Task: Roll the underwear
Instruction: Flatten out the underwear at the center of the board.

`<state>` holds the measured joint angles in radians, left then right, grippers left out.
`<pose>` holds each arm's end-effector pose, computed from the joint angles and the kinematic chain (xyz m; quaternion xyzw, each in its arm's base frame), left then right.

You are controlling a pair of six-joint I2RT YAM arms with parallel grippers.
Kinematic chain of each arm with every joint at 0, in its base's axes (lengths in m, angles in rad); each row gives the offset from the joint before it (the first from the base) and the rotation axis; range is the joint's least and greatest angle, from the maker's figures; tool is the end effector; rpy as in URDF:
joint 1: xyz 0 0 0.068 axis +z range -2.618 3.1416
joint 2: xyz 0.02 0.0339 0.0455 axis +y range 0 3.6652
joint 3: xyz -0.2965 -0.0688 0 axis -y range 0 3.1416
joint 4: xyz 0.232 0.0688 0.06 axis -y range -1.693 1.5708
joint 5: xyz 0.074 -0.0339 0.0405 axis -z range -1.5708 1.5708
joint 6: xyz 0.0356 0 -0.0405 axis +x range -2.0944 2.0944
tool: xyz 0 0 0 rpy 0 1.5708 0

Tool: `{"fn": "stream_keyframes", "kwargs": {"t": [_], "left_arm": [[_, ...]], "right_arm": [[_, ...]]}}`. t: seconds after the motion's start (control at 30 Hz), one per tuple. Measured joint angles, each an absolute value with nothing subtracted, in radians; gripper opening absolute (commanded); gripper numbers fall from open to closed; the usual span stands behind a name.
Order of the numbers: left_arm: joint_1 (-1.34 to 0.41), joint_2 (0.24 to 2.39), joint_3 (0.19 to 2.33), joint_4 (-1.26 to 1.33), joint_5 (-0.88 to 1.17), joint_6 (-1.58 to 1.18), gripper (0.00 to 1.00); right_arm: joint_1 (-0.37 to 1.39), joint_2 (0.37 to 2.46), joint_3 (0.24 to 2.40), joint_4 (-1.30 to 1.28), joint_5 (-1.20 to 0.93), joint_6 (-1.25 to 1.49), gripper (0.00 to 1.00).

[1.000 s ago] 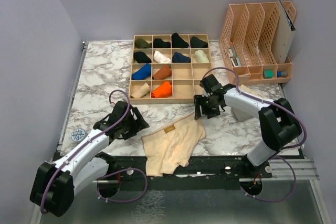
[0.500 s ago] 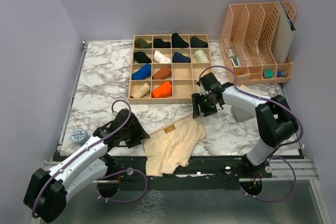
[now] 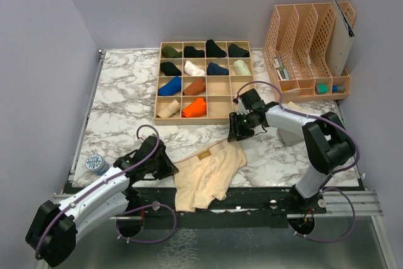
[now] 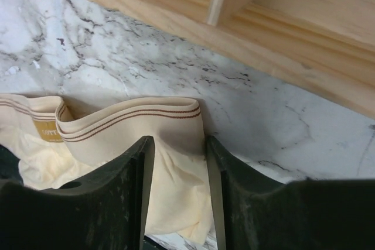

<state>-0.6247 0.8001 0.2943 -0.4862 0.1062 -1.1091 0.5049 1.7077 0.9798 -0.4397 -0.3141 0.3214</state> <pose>0.0832 -0.0647 0.1747 -0.2148 0.9328 -0.2502 0.1457 0.2712 0.1624 0.1985 -0.1198 0.9608 0.2197 0.1196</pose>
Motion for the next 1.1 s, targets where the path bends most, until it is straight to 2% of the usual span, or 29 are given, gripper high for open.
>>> {"fn": "stream_keyframes", "kwargs": {"t": [0.1,0.13,0.17,0.23,0.4,0.7,1.1], "left_arm": [[-0.626,0.777,0.276,-0.472,0.107,-1.115,0.13],[-0.626,0.773,0.272,-0.469,0.107,-1.116,0.1],[-0.626,0.768,0.267,-0.467,0.105,-1.116,0.07],[-0.626,0.755,0.263,-0.468,0.103,-1.117,0.0],[-0.629,0.688,0.267,-0.467,0.072,-1.108,0.0],[-0.629,0.61,0.426,-0.48,0.002,-1.045,0.0],[-0.629,0.513,0.71,-0.67,-0.07,-0.904,0.0]], "right_arm": [[0.503,1.708,0.953,-0.389,-0.342,0.345,0.09],[0.503,1.708,0.941,-0.375,-0.347,0.353,0.02],[0.502,1.708,0.933,-0.368,-0.355,0.359,0.0],[0.503,1.707,0.925,-0.36,-0.363,0.369,0.0],[0.503,1.64,0.909,-0.366,-0.352,0.374,0.0],[0.503,1.226,0.866,-0.423,-0.305,0.413,0.0],[0.503,0.759,0.882,-0.69,-0.268,0.479,0.0]]}}
